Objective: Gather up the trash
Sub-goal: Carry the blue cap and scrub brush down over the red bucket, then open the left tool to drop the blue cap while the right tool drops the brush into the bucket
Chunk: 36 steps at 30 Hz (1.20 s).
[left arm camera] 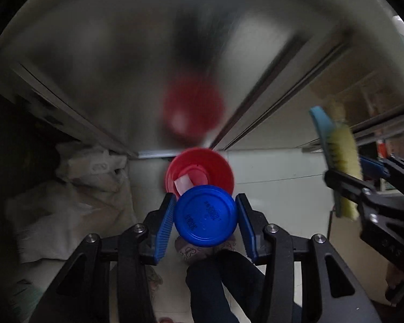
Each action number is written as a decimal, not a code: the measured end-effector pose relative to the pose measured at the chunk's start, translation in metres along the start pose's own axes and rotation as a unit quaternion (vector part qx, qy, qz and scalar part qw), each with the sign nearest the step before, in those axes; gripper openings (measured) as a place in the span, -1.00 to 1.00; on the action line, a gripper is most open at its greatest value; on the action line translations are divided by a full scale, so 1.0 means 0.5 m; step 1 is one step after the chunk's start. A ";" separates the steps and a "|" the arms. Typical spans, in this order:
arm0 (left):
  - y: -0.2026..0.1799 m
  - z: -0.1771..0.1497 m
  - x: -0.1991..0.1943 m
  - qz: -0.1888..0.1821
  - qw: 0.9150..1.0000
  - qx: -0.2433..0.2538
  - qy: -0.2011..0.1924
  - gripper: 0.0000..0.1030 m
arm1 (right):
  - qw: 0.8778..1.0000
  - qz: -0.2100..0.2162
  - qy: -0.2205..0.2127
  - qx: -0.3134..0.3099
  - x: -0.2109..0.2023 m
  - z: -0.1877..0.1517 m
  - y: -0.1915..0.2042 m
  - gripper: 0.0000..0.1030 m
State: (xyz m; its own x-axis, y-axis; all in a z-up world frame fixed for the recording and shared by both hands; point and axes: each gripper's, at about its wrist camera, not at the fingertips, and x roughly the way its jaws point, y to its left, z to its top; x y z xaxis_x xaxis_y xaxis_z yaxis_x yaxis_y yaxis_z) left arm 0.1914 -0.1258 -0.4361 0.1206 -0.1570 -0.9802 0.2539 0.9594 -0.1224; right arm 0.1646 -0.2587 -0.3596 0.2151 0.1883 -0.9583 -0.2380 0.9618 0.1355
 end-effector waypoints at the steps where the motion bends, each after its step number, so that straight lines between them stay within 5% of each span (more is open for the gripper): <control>1: 0.004 0.001 0.037 -0.002 1.000 -0.005 0.006 -0.17 | 1.000 -0.003 0.005 0.000 0.038 -0.002 -0.007 -0.32; 6: 0.012 0.004 0.215 -0.004 1.000 -0.007 0.019 -0.17 | 1.000 -0.010 0.024 0.013 0.204 0.000 -0.035 -0.32; 14: 0.019 0.013 0.348 -0.006 0.999 0.009 0.036 -0.17 | 0.999 -0.001 0.043 0.014 0.377 0.003 -0.027 -0.32; 21: 0.016 0.018 0.338 -0.004 0.999 0.018 0.039 0.16 | 0.998 0.008 0.051 0.018 0.409 -0.017 -0.016 -0.32; 26: 0.022 0.018 0.317 -0.007 0.999 0.018 0.031 0.18 | 0.998 0.014 0.052 0.016 0.389 -0.033 -0.026 -0.32; 36: 0.056 0.011 0.286 -0.020 1.000 0.021 0.004 0.84 | 0.999 0.016 0.049 0.011 0.382 -0.040 -0.021 -0.32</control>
State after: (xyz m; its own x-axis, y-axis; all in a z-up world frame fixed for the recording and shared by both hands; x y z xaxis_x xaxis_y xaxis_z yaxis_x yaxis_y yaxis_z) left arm 0.2212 -0.1228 -0.5789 0.1024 -0.1934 -0.9758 0.2979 0.9419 -0.1554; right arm 0.1891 -0.2370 -0.5490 0.1144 0.1999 -0.9731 -0.2216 0.9600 0.1712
